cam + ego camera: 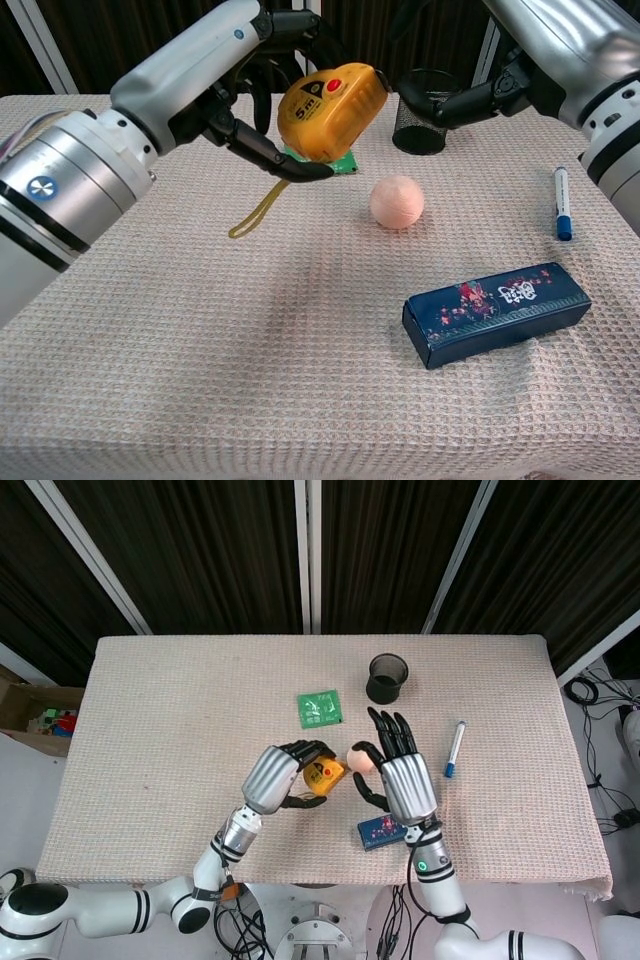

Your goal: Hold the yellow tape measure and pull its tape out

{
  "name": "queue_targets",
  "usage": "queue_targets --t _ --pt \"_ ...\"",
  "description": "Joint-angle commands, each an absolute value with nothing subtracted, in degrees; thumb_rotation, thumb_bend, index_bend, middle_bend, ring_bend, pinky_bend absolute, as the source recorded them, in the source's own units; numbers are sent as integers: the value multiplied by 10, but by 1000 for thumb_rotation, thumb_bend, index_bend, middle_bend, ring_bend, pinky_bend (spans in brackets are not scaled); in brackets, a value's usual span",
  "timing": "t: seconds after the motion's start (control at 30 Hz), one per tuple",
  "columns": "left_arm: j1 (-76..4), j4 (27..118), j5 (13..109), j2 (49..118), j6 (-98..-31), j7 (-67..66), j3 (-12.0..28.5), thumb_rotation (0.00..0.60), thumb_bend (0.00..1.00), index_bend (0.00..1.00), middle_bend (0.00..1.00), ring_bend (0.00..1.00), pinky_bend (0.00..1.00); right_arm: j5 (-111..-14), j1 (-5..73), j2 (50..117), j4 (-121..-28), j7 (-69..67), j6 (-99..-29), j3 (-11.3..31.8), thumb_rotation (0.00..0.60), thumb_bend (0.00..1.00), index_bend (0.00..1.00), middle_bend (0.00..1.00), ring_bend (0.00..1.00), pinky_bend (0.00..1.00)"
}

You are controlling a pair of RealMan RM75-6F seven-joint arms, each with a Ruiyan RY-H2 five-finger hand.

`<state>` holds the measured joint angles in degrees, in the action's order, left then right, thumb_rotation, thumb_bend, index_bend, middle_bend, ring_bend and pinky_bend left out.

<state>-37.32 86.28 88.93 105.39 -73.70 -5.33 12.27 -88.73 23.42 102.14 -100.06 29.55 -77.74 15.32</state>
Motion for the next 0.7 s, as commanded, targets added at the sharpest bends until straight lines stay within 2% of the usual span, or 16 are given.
queue_targets --t 0.03,0.7 --pt "-374 863 890 1054 -739 -57 122 600 222 625 617 549 620 -887 238 1023 -999 291 -778 150 600 333 394 38 0 0" --pt "-378 855 889 1057 -745 -39 116 600 228 628 617 550 620 -876 258 1036 -985 278 -794 150 600 350 436 44 0 0"
